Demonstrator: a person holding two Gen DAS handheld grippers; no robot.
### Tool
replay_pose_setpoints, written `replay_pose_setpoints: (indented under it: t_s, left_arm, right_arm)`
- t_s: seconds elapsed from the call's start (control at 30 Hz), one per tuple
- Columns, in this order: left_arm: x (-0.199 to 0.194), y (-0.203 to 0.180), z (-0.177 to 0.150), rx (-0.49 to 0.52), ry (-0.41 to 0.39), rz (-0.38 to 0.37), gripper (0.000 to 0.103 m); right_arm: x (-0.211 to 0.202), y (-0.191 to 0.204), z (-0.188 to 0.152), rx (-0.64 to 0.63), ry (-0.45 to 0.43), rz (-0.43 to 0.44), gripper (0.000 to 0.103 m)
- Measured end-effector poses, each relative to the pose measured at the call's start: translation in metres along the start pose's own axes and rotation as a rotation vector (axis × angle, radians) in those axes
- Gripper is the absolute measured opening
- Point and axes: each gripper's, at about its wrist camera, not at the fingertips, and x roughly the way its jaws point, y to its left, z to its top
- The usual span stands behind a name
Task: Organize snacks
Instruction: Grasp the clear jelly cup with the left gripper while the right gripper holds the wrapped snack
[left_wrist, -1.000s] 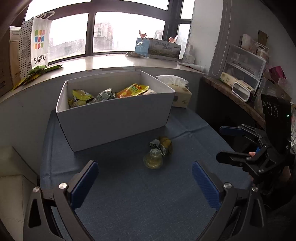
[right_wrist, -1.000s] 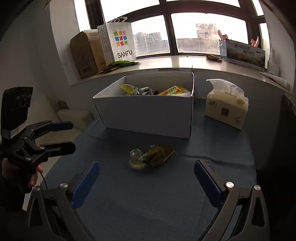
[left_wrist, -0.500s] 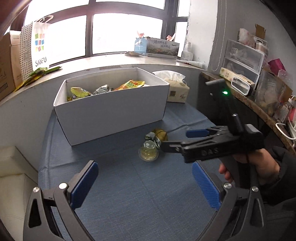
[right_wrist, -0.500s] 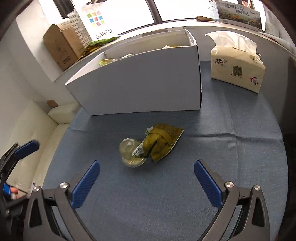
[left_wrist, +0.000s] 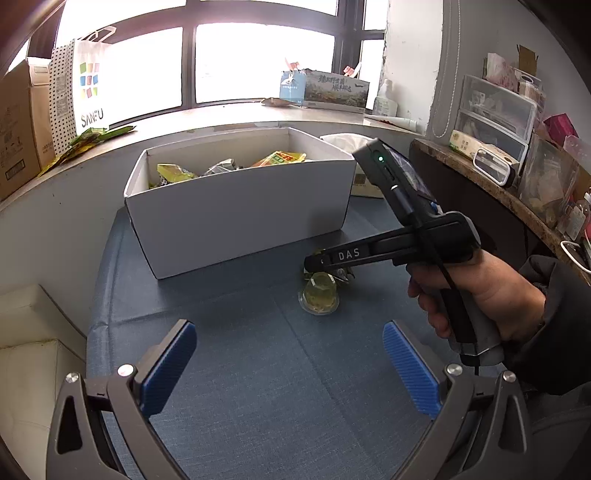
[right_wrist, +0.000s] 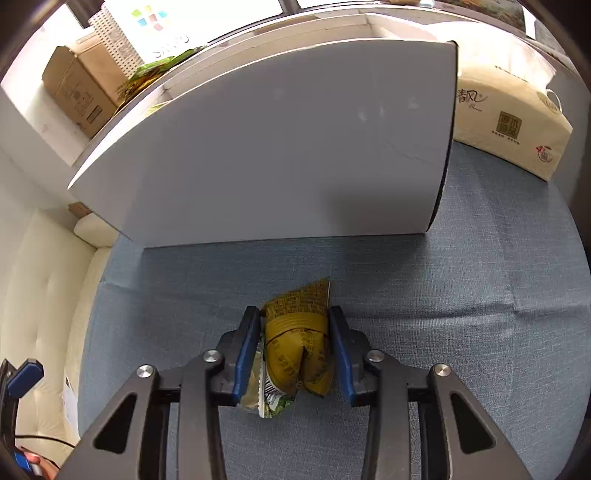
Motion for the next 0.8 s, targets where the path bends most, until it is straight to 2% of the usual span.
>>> replay_pose_setpoints:
  t_s: [0.13,0.27,0.47,0.7,0.77,0.8]
  left_arm:
    - [0.004,-0.003,0.000,0.017,0.009,-0.002,0.103]
    - [0.017,-0.009,0.003,0.042,0.034,-0.009,0.103]
    - [0.057,-0.022,0.013,0.094,0.081,-0.032,0.103]
    - [0.112,-0.027,0.028,0.085,0.144,-0.044,0.103]
    - [0.125,-0.026,0.028,0.080,0.163,-0.045,0.096]
    - [0.130,-0.024,0.028,0.073,0.174,-0.054,0.077]
  right_arm:
    - [-0.012,0.002,-0.001,-0.015,-0.034,0.017,0.039]
    - [-0.049,0.010,-0.009,-0.073,-0.110,0.013,0.039]
    - [-0.113,0.006,-0.028,-0.152,-0.238,-0.023,0.039]
    - [-0.182,-0.020,-0.064,-0.132,-0.333,-0.040,0.039]
    - [-0.190,-0.029,-0.069,-0.119,-0.347,-0.050,0.039]
    - [-0.194,-0.031,-0.074,-0.112,-0.350,-0.046,0.039]
